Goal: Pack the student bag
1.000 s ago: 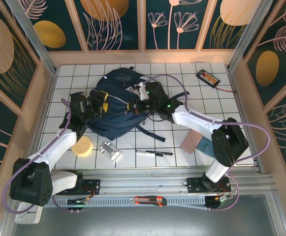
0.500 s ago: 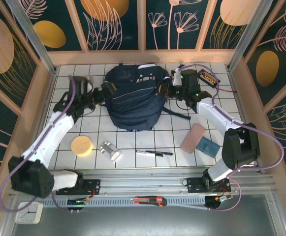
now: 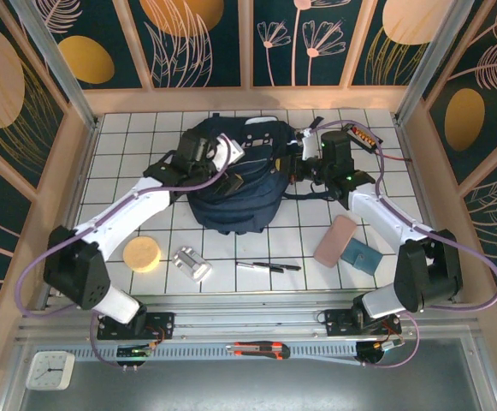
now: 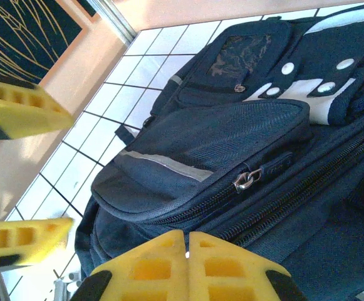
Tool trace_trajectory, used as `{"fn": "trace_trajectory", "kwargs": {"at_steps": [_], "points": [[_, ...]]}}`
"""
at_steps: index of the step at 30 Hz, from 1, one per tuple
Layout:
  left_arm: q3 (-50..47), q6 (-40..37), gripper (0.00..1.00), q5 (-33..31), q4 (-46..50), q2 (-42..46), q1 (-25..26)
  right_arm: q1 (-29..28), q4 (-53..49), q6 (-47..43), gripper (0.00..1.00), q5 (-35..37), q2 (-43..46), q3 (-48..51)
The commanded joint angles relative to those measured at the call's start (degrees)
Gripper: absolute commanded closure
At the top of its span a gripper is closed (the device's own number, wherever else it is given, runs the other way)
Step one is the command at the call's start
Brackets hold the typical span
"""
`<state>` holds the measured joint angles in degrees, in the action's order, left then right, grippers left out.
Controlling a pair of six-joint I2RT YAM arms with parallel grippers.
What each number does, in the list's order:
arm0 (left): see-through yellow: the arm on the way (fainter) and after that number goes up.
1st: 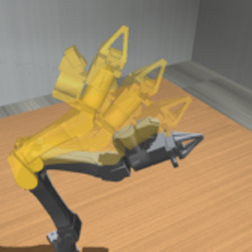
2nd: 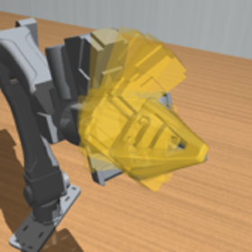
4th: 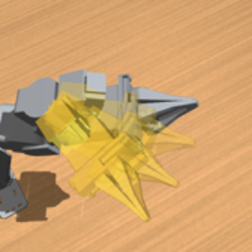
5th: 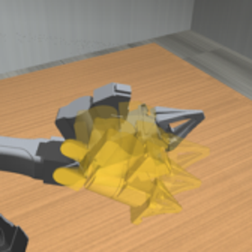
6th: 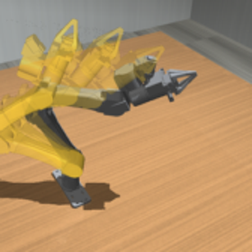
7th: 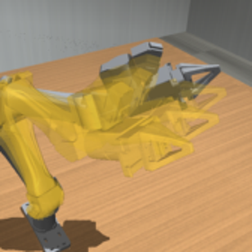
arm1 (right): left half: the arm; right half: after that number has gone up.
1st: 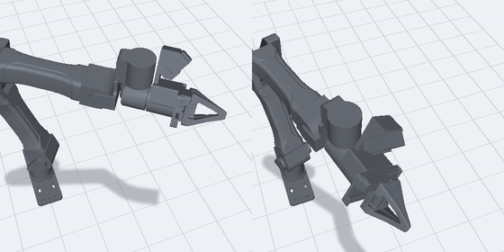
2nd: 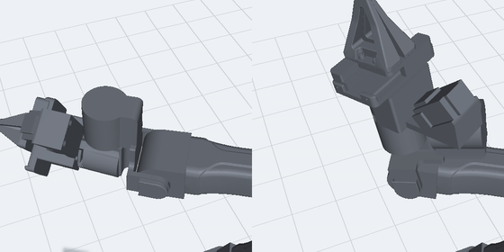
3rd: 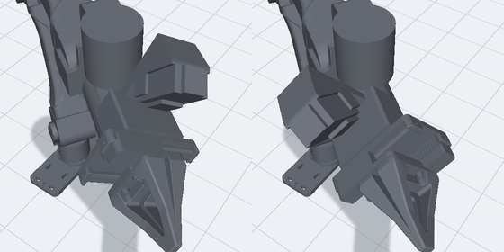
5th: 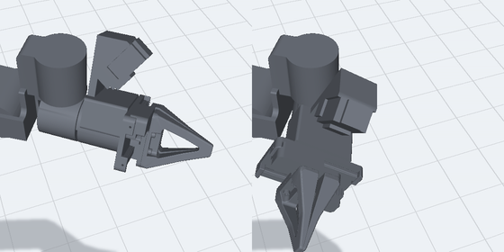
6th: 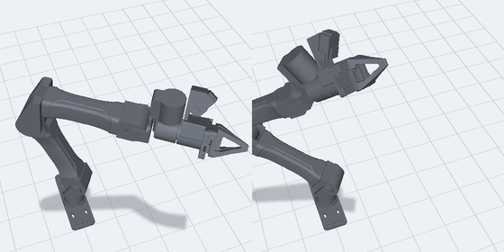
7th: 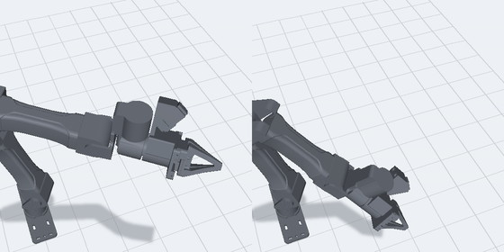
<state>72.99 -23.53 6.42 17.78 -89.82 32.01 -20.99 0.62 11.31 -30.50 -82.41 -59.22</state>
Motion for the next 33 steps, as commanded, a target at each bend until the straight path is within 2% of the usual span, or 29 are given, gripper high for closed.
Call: {"fn": "trace_trajectory", "kwargs": {"at_steps": [1,10,13,14,17,20,24,27,31,33], "points": [[4.7,-9.1,0.21,-0.2,-3.4,-2.7,0.5,-0.5,4.0,-0.6,1.00,-3.1,3.7,-1.3],[9.8,-12.5,0.21,2.7,1.0,-8.0,0.5,-0.6,4.9,-1.0,1.00,-3.6,3.4,-1.5],[11.3,-12.6,0.24,3.9,1.2,-11.5,0.5,-0.7,4.9,-1.3,1.00,-3.9,2.8,-2.3],[11.8,-12.7,0.28,4.4,1.4,-12.2,0.5,-0.7,4.8,-1.5,1.00,-4.0,2.5,-2.6],[13.6,-12.6,0.56,6.3,2.3,-14.1,0.5,-0.8,4.7,-1.8,1.00,-4.0,1.8,-3.3],[14.3,-12.2,0.99,7.5,2.2,-15.2,0.5,-0.7,4.4,-1.9,1.00,-4.1,1.1,-4.2],[15.3,-8.6,1.00,5.6,1.4,-15.5,0.5,-0.7,4.3,-2.9,1.00,-3.9,1.0,-4.5],[20.2,0.9,1.00,5.2,2.5,-16.9,0.2,-0.7,2.2,-6.2,1.00,-2.2,0.9,-5.7],[28.6,9.4,1.00,4.4,7.2,-20.8,0.2,-1.2,-2.0,-10.8,1.00,0.8,1.6,-8.6],[32.4,13.2,1.00,5.3,9.7,-22.9,0.2,-3.2,-2.3,-14.8,1.00,3.2,3.5,-8.4]]}}
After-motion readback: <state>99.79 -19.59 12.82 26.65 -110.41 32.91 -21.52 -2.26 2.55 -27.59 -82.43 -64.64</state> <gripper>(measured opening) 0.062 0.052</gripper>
